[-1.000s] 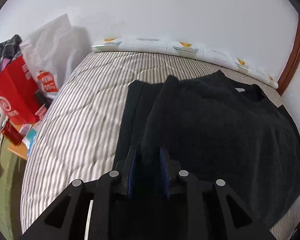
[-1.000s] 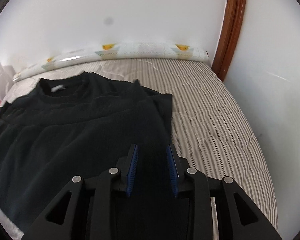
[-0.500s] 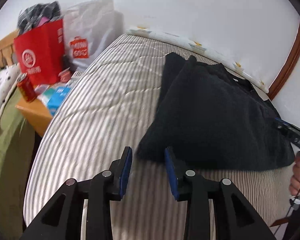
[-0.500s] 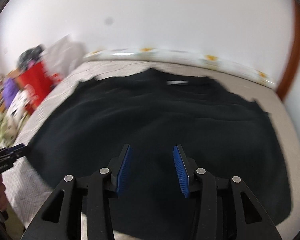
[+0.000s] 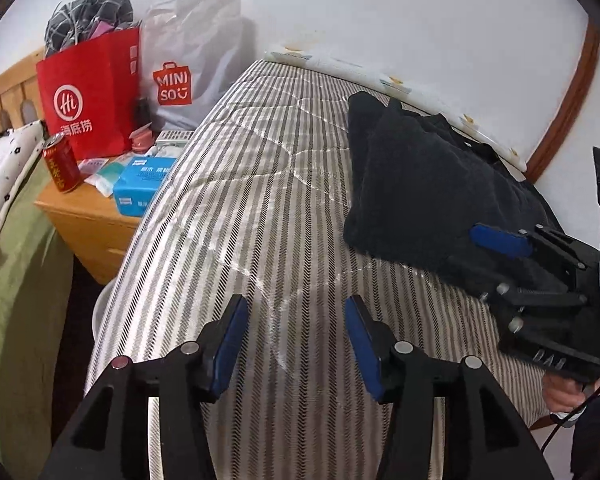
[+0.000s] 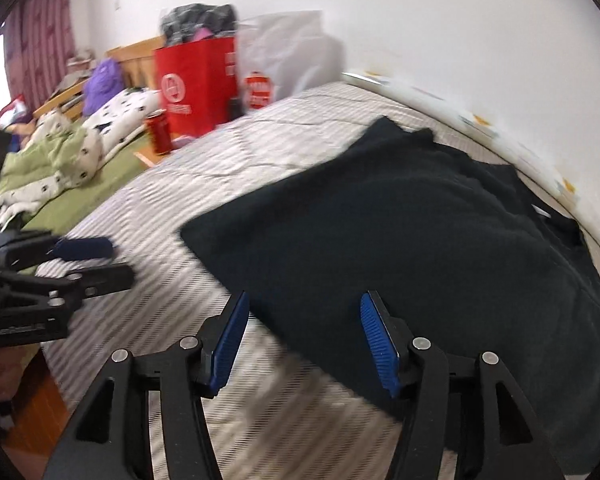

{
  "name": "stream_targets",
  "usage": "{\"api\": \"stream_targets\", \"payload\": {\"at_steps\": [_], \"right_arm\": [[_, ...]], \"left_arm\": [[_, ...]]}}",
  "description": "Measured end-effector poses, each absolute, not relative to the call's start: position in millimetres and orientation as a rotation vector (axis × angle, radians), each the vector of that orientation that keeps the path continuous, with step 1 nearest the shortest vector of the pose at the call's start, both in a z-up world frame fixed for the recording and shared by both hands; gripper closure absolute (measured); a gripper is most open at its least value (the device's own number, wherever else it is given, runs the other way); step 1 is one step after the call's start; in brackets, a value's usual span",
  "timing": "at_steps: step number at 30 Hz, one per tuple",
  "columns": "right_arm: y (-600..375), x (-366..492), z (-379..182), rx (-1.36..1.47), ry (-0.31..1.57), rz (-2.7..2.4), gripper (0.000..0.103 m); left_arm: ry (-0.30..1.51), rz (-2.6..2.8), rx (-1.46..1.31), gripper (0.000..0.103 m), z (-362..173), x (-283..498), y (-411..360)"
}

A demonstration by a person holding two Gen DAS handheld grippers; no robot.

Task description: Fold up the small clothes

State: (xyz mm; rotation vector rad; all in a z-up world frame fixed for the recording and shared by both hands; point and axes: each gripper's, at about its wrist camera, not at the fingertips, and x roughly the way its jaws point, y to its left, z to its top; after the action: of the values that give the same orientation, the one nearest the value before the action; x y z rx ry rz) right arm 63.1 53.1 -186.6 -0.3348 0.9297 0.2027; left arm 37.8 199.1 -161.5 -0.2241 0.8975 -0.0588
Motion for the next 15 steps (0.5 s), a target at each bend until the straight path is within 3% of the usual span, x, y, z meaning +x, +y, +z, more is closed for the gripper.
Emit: {"api": "stream_targets", "payload": {"at_steps": [10, 12, 13, 15], "right_arm": [[90.5, 87.1, -213.8, -0.482, 0.865, 0.123, 0.046], [91.9, 91.2, -215.1, -0.490, 0.848, 0.108, 0.060], [91.4, 92.2, -215.1, -0.505, 0.843, 0.088, 0.082], [87.4, 93.1, -209.6, -0.485, 0.841, 0.079, 0.088]], "left_arm": [[0.873, -0.117, -0.259, 0.050, -165.9, 31.2, 210.8], [0.867, -0.118, -0.269, 0.049, -166.3, 31.3, 211.3], [0.867, -0.118, -0.272, 0.049, -166.3, 31.6, 211.0], [0.866, -0.115, -0.274, 0.048, -166.2, 32.1, 209.5]]}}
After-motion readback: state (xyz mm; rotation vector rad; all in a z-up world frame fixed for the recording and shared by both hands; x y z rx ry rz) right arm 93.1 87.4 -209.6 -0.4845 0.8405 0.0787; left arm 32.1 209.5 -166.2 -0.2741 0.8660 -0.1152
